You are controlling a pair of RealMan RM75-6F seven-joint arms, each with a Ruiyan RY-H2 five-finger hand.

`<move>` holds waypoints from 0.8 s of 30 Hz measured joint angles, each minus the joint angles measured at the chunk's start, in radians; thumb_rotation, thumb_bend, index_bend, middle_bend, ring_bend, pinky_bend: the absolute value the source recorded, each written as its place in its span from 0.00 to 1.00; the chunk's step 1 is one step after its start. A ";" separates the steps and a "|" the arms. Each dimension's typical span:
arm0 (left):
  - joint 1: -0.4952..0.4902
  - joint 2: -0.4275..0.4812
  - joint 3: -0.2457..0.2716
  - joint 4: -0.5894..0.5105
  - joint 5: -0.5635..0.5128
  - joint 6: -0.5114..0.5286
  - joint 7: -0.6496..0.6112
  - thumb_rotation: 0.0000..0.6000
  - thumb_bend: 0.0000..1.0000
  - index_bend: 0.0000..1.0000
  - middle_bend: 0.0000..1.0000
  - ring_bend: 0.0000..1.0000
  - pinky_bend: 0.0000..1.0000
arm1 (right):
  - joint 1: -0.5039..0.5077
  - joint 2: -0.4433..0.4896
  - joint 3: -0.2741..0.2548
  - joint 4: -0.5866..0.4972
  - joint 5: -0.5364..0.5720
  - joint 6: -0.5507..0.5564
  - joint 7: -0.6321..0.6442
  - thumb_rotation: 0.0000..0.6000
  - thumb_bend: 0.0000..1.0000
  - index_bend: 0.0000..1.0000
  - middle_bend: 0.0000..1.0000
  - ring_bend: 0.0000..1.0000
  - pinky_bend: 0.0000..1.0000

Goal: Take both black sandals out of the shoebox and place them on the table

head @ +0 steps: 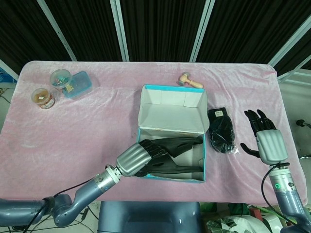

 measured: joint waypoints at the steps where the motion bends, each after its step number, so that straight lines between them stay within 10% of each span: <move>1: -0.003 -0.010 -0.001 0.001 -0.007 0.001 0.009 1.00 0.05 0.20 0.26 0.21 0.26 | -0.001 0.000 0.001 0.002 0.005 -0.001 0.001 1.00 0.11 0.00 0.07 0.02 0.20; 24: -0.073 -0.177 -0.018 0.076 -0.192 0.020 0.143 1.00 0.05 0.19 0.27 0.21 0.25 | -0.052 0.008 -0.016 0.024 0.042 0.010 0.034 1.00 0.11 0.00 0.06 0.01 0.20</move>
